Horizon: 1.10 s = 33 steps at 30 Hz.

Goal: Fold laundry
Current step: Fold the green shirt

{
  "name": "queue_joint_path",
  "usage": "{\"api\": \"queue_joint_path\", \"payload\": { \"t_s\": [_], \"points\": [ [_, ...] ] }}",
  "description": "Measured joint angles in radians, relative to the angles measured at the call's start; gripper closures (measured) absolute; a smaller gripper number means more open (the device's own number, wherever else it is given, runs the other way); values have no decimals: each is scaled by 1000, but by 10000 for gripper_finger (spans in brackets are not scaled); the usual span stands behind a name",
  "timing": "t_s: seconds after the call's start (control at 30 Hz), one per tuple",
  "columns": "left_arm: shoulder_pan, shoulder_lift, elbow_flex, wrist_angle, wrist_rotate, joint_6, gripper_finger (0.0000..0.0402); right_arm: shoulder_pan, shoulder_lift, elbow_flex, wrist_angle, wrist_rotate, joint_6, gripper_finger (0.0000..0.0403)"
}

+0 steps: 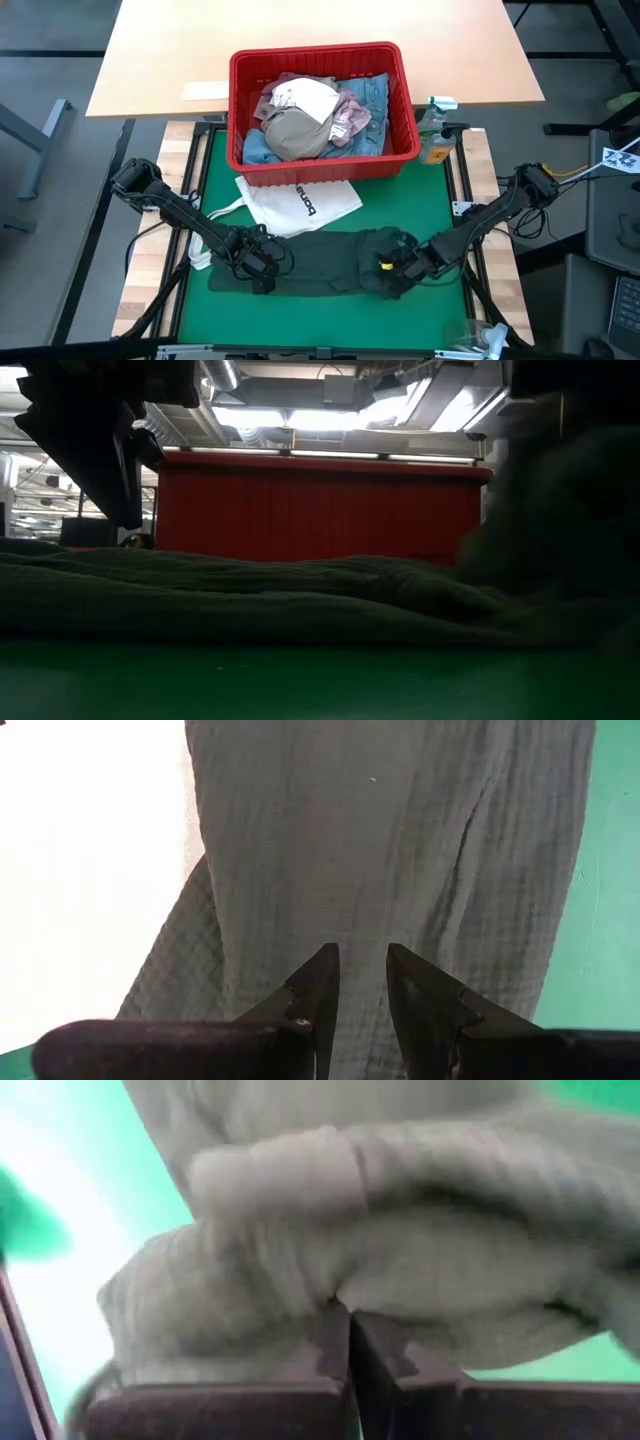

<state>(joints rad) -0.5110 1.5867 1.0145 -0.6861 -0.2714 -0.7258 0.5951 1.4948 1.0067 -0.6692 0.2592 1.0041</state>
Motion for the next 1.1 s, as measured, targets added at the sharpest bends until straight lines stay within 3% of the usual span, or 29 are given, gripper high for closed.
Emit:
{"api": "queue_joint_path", "payload": {
  "t_s": [0.13,0.33,0.53,0.9,1.1],
  "points": [
    [0,0,0,0,0,0,319,-78,-1,15,138,28,-133,401],
    [0,-17,31,-72,24,-4,319,-198,36,15,408,-99,-333,402],
    [-6,-35,126,-208,26,-4,319,-272,121,15,631,-242,-429,402],
    [-8,-34,120,-35,-67,3,317,-287,175,15,632,-279,-486,403],
    [22,-12,120,61,-109,-4,271,-287,169,15,582,-305,-490,403]
  ]
}}
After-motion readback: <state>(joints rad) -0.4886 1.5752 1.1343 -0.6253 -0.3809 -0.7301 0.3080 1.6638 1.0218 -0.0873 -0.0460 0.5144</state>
